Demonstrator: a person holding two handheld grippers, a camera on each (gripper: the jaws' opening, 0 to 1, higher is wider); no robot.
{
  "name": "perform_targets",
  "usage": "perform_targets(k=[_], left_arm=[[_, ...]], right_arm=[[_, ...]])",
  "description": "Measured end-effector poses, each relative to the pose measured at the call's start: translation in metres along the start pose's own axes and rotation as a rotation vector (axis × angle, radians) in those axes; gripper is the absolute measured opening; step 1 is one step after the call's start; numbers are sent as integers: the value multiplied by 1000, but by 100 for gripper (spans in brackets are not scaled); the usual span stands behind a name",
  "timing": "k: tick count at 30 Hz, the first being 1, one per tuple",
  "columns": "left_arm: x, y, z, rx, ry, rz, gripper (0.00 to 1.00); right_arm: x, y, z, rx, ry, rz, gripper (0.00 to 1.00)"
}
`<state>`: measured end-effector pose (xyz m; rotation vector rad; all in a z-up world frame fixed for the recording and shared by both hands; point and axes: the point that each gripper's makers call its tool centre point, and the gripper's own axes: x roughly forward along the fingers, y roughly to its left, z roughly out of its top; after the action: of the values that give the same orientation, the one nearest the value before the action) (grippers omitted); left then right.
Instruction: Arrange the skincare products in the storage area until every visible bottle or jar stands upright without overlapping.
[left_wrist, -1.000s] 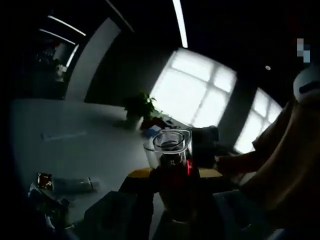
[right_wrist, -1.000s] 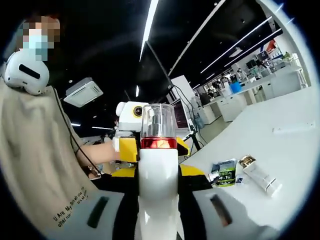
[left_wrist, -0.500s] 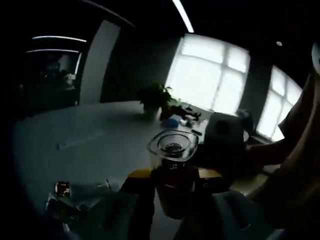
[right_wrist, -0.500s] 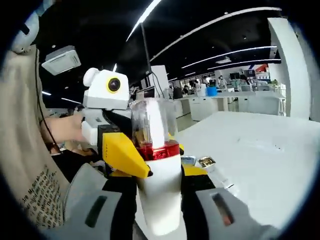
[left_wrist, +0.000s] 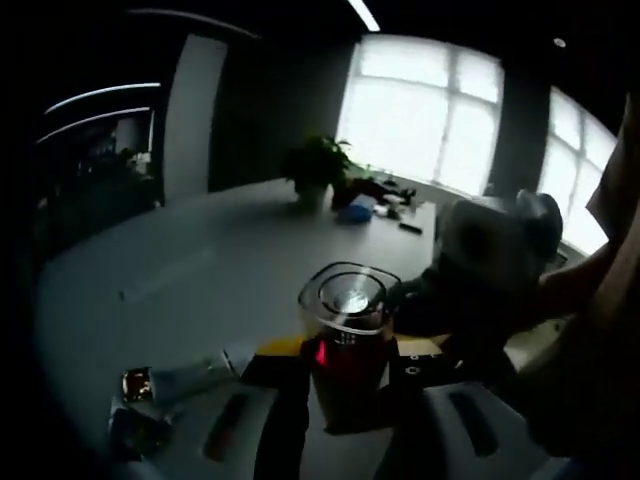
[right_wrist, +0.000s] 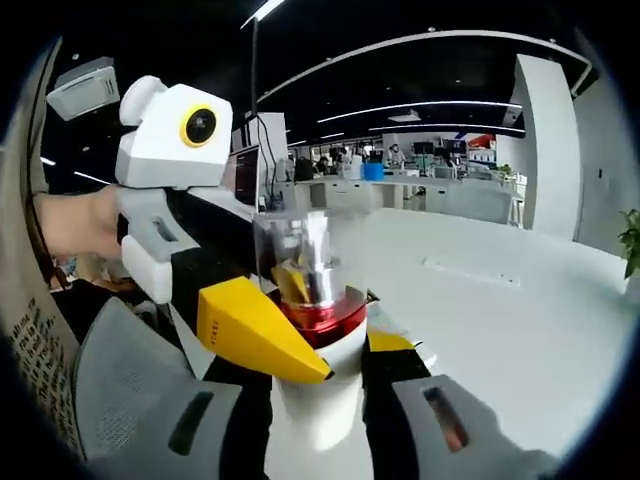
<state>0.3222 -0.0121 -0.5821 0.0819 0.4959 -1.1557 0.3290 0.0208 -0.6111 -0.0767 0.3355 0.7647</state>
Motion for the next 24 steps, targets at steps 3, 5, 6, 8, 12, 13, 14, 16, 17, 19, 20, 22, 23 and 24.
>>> perform_targets(k=[3,5,6,8,12,13,14,16,17,19,20,22,23,24], left_arm=[[5,3,-4,-3,17,-1,28],[9,5,-7,-5,19,-3,28],[12,7,-9,-4,27,-4,28],[16,8,-15,2,44,-4,28],[24,13,-24,-1,64,1,28],[27,15,-26,2,72,4,28],[29,15,-27,3,75,5,28],[33,17,-32,9,86,8,28],[35,18,-33,12,92,10,28],[39,19,-38,19,104,12,28],[40,20,-40,21,111,13,27],[44,22,-44,26,122,17,27],[46,23,-47,32,128,21,27],[47,23,-49,34,131,24,27]], right_arm=[[2,-6,-6,33,2,-20,34],[4,-8,-10,44,0,-33,34],[5,-9,-12,45,3,-39,34],[8,-12,-19,42,17,-54,34],[12,-18,-32,28,43,-80,33],[13,-19,-33,27,46,-83,33],[14,-21,-36,21,52,-91,33],[16,-24,-41,12,63,-107,33],[16,-25,-44,8,66,-113,33],[18,-28,-49,10,72,-127,33],[19,-30,-53,16,79,-139,33],[21,-31,-57,10,88,-154,33],[22,-33,-61,7,93,-165,33],[22,-33,-62,6,97,-169,33]])
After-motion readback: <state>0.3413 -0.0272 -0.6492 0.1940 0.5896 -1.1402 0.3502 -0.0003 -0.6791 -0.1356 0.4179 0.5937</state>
